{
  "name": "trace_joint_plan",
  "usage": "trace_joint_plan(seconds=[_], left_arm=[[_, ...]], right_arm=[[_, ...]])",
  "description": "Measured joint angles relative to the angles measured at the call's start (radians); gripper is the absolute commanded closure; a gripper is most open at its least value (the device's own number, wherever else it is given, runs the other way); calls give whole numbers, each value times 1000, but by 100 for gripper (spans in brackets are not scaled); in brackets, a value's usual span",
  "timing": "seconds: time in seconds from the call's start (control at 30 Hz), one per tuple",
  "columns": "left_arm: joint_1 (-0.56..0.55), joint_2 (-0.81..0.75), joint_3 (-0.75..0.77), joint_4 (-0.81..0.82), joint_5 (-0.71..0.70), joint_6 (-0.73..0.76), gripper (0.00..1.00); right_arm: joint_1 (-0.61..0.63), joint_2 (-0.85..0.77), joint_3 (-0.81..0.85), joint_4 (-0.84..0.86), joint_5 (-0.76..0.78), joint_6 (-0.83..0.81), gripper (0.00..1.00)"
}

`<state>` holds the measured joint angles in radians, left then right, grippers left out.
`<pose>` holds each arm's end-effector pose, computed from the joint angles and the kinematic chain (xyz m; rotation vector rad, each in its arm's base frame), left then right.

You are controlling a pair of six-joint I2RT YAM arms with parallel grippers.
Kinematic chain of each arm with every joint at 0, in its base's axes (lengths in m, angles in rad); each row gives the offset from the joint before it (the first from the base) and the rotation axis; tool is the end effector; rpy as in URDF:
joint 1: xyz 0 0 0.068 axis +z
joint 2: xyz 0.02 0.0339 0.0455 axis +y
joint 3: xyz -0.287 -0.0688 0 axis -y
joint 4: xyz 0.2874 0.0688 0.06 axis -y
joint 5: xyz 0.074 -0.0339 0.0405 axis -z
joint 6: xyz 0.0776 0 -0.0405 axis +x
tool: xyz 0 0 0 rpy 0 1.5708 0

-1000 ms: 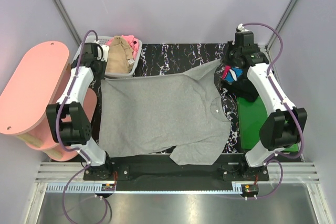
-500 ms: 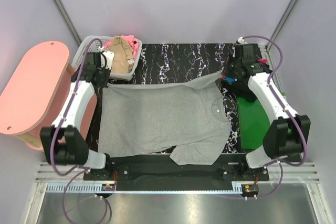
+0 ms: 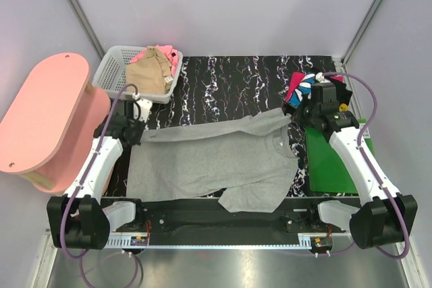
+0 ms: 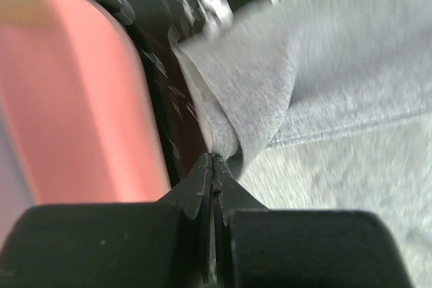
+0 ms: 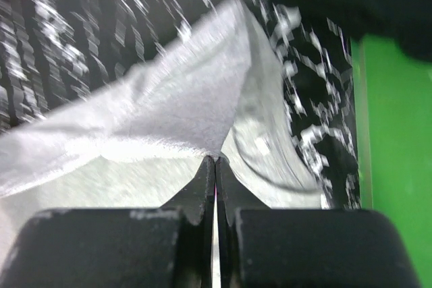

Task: Fold and stack the t-shirts
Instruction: Fold the flattened tshirt in 1/3 of the way

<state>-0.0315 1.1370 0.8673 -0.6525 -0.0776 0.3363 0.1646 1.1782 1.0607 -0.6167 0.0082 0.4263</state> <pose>0.2839 -0.0029 0.2345 0.4256 2.4666 0.2238 0.3110 0.0510 0.3030 0.3073 2.3024 0.2915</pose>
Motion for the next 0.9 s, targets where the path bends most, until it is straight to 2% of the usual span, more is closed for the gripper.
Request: trace_joint_plan(seconds=[0.13, 0.17, 0.23, 0.27, 0.33, 0.37, 0.43, 0.5, 0.57, 0.6, 0.7, 0.8, 0.9], left_arm=[[0, -13, -103, -3, 0, 0, 100], [0, -19, -125, -3, 3, 1, 100], [0, -32, -156, -7, 2, 4, 83], [0, -40, -163, -10, 2, 8, 72], [0, -52, -164, -19, 6, 18, 72], [0, -56, -160, -27, 6, 23, 72], [0, -57, -134, -57, 5, 30, 52], [0, -55, -75, -97, 5, 33, 44], [0, -51, 13, -128, 14, 37, 41], [0, -44, 71, -146, 22, 34, 40], [-1, -11, 236, -171, 63, 23, 38], [-26, 34, 341, -170, 103, 9, 43], [-77, 130, 381, -170, 124, 2, 52]], right_arm=[[2, -6, -90, -21, -3, 15, 100], [2, -6, -109, -31, -10, 19, 97], [5, -6, -139, -52, -21, 28, 78], [7, -6, -148, -63, -23, 32, 77], [11, -6, -153, -82, -28, 40, 76], [13, -6, -151, -86, -28, 42, 70], [16, -6, -132, -103, -28, 45, 61], [19, -3, -88, -124, -28, 47, 60], [21, 13, -28, -137, -27, 44, 61], [24, 26, 6, -137, -27, 44, 66], [36, 75, 86, -125, -26, 38, 73], [44, 163, 132, -97, -29, 31, 73], [45, 314, 174, -55, -36, 27, 75]])
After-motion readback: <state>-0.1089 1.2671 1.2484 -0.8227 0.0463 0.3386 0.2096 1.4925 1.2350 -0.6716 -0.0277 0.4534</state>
